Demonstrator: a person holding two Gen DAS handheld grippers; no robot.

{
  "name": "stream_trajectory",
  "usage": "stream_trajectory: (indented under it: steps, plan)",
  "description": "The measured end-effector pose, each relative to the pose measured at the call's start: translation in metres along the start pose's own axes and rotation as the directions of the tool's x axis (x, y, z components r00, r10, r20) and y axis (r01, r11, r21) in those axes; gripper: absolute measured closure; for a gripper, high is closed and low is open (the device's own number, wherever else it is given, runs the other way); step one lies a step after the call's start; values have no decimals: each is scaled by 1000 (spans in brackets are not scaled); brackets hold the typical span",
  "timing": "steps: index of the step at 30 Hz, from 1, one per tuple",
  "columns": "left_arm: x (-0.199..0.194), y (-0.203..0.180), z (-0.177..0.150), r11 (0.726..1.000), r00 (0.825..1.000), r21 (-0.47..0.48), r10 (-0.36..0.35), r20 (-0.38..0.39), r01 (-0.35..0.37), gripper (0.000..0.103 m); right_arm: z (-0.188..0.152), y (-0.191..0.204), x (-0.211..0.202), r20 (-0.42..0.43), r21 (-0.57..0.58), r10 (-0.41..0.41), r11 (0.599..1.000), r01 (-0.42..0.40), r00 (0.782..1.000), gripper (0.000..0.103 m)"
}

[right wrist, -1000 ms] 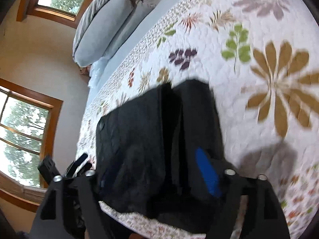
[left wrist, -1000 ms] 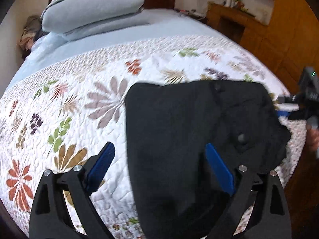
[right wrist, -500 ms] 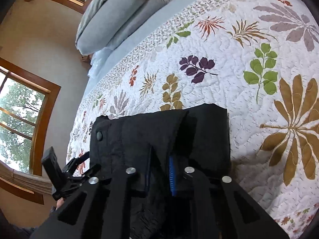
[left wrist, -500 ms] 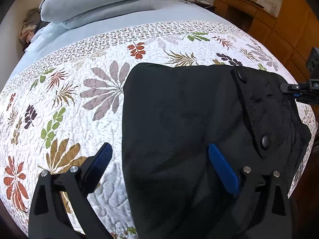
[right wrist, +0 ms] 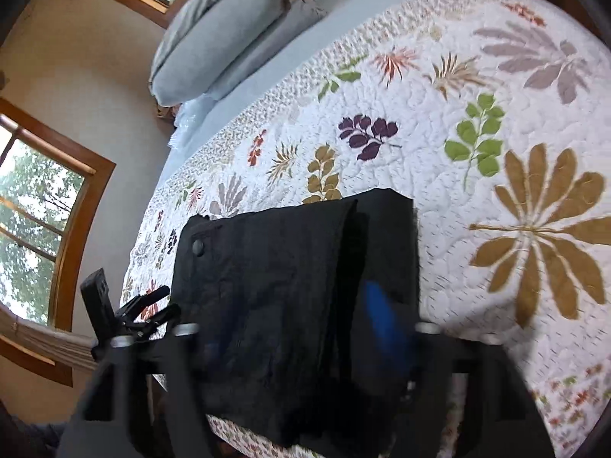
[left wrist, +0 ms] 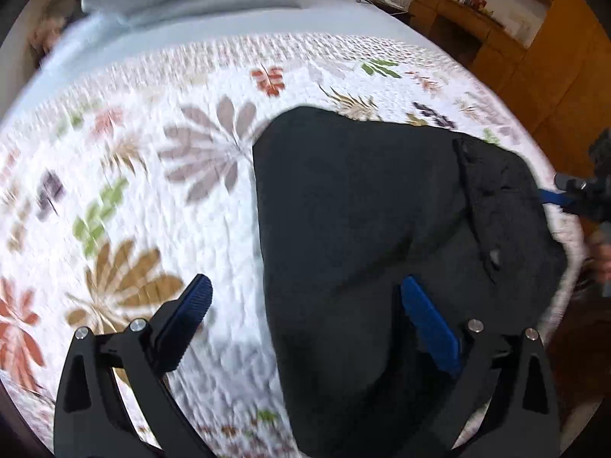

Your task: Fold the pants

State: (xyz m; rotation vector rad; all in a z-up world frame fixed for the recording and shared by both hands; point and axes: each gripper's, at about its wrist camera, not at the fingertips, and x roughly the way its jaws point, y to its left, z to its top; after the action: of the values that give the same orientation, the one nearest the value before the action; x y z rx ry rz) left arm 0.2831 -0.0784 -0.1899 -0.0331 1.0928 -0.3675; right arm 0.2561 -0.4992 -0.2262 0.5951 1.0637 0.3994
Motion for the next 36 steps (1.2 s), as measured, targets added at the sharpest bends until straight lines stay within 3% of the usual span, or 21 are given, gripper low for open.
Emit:
stream_trajectory:
  steps: [2, 4, 10, 18, 25, 32, 36]
  plan:
    - [-4, 15, -7, 997, 997, -48, -66, -36, 64, 3, -7, -2, -11, 0, 16, 15, 1000, -15, 1000, 16]
    - [-4, 29, -17, 982, 981, -92, -173, -88, 165, 3, -15, -8, -17, -13, 53, 30, 998, -30, 999, 12]
    - [7, 50, -36, 957, 952, -164, -263, -153, 238, 3, -37, -31, -16, -75, 156, 68, 986, -56, 995, 8]
    - [38, 36, -41, 873, 848, -260, -473, -240, 413, 3, -45, -46, -3, -122, 208, 95, 976, -68, 988, 8]
    - [50, 21, -42, 837, 797, -290, -538, -276, 465, 5, -44, -48, 9, -155, 206, 102, 976, -69, 983, 8]
    - [54, 10, -41, 830, 778, -277, -554, -296, 485, 9, -49, -61, 22, -187, 247, 152, 964, -103, 971, 5]
    - [52, 9, -39, 833, 783, -267, -550, -292, 485, 19, -50, -62, 35, -217, 252, 203, 957, -146, 955, 3]
